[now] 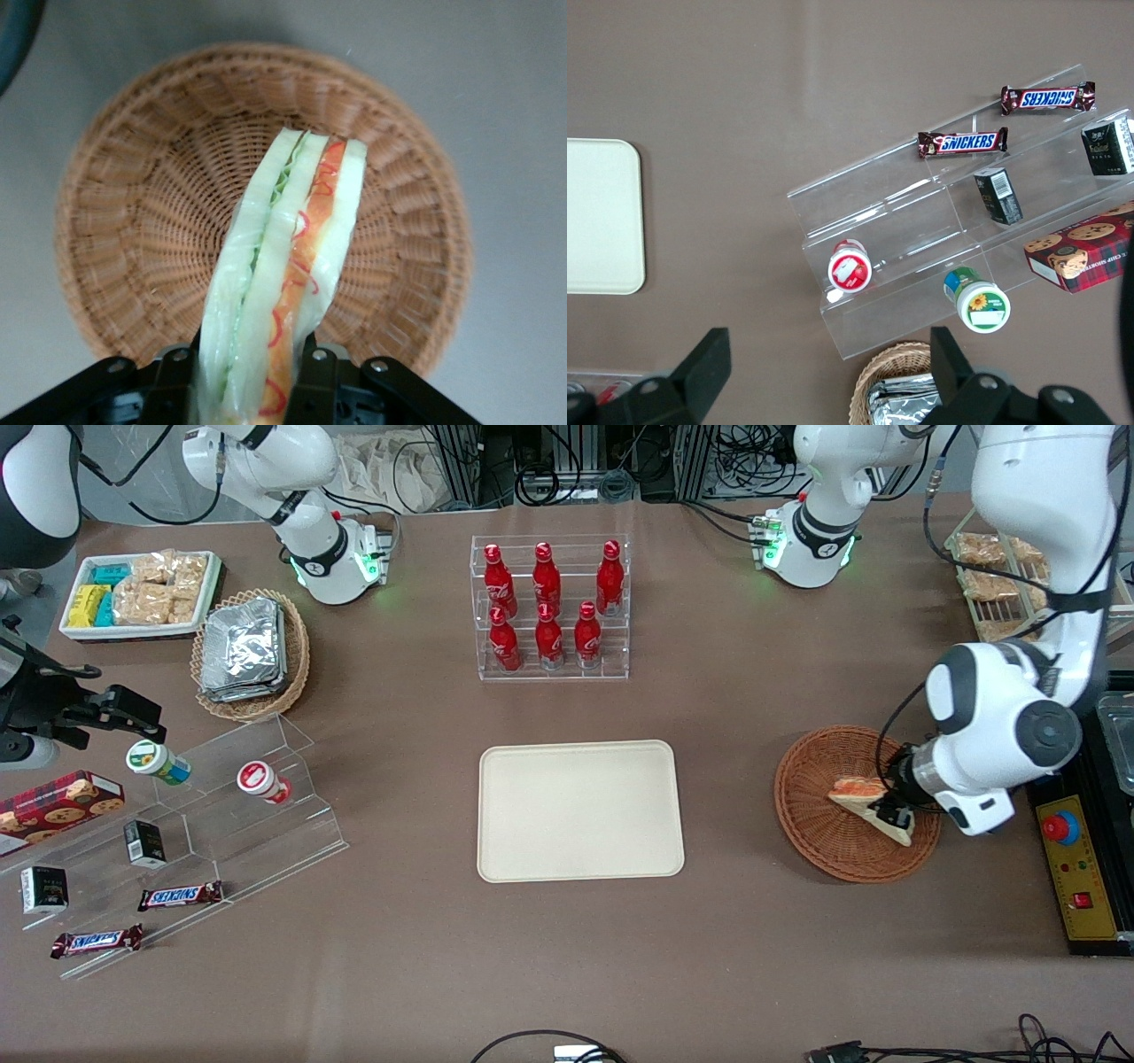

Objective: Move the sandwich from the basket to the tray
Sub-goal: 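Lift the sandwich out of the basket and carry it to the tray, then lower the sandwich onto the cream tray and open the left gripper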

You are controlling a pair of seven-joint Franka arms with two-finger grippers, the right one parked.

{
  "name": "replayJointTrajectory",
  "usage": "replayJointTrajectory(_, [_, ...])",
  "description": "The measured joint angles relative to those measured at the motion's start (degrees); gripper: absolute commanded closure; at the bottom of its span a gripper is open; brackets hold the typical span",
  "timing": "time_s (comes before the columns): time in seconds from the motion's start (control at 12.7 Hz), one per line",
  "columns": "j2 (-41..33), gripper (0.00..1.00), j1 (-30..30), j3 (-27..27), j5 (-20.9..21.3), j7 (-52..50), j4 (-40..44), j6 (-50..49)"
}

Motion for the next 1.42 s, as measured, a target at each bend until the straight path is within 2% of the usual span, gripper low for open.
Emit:
replayJointTrajectory(0.16, [-0.1,1.00,0.0,-0.2,1.1,1.8,10.3,-11.8])
replayJointTrajectory(0.31, [-0.1,1.00,0.0,-2.0,1.2,12.0,19.5,-21.8])
replayJointTrajectory(0.55, [-0.1,1.00,0.0,-8.8,1.1,28.1,25.9,-26.9])
replayJointTrajectory(0.79, [2.8,1.00,-0.5,-19.2,1.2,32.0,26.0,-26.7])
replayJointTrajectory(0.94, [7.9,1.00,-2.9,-23.5,1.7,32.0,25.7,-23.4])
replayJointTrajectory(1.18, [17.1,1.00,-9.9,-24.0,5.0,29.5,25.7,-13.4])
replayJointTrajectory(1.42, [23.8,0.96,-12.3,-23.9,9.2,25.9,25.8,-4.6])
